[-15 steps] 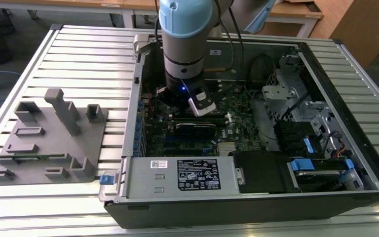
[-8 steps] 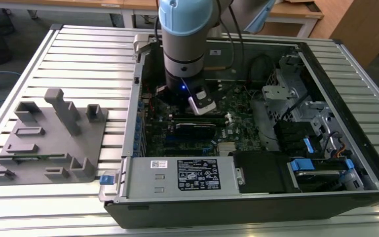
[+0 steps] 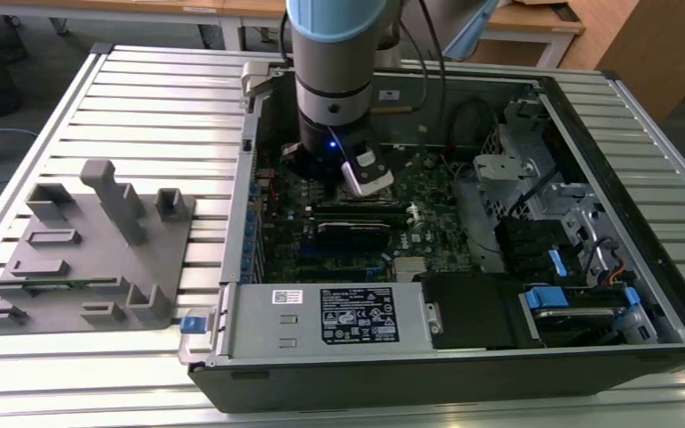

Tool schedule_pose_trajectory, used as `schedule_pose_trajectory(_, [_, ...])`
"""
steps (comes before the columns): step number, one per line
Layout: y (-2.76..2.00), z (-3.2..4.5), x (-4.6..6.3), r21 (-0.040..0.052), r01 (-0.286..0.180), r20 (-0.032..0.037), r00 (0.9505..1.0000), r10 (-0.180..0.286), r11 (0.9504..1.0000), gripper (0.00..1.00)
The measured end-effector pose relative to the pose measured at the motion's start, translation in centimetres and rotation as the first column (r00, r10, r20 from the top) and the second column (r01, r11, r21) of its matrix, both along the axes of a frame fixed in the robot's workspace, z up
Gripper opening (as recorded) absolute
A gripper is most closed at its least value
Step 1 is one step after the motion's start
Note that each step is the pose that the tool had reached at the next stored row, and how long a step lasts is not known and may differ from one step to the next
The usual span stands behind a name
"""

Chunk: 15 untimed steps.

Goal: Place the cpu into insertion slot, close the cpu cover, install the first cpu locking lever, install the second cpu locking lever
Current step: 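Install the second cpu locking lever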

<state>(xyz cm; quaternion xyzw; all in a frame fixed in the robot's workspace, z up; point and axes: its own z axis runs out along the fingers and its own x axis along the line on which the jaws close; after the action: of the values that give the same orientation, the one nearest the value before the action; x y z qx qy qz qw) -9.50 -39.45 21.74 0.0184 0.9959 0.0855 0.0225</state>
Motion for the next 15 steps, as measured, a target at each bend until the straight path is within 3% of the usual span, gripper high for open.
schedule_pose_trajectory(3, [0.00, 0.74, 0.0, 0.0000, 0.000, 0.0000, 1.0000, 0.000, 1.0000, 0.10])
schedule_pose_trajectory(8, [0.00, 0.89, 0.3, 0.0000, 0.000, 0.0000, 1.0000, 0.000, 1.0000, 0.10])
schedule_pose_trajectory(15, [0.00, 0.88, 2.3, -0.0001, 0.001, -0.0001, 1.0000, -0.001, 1.0000, 0.10])
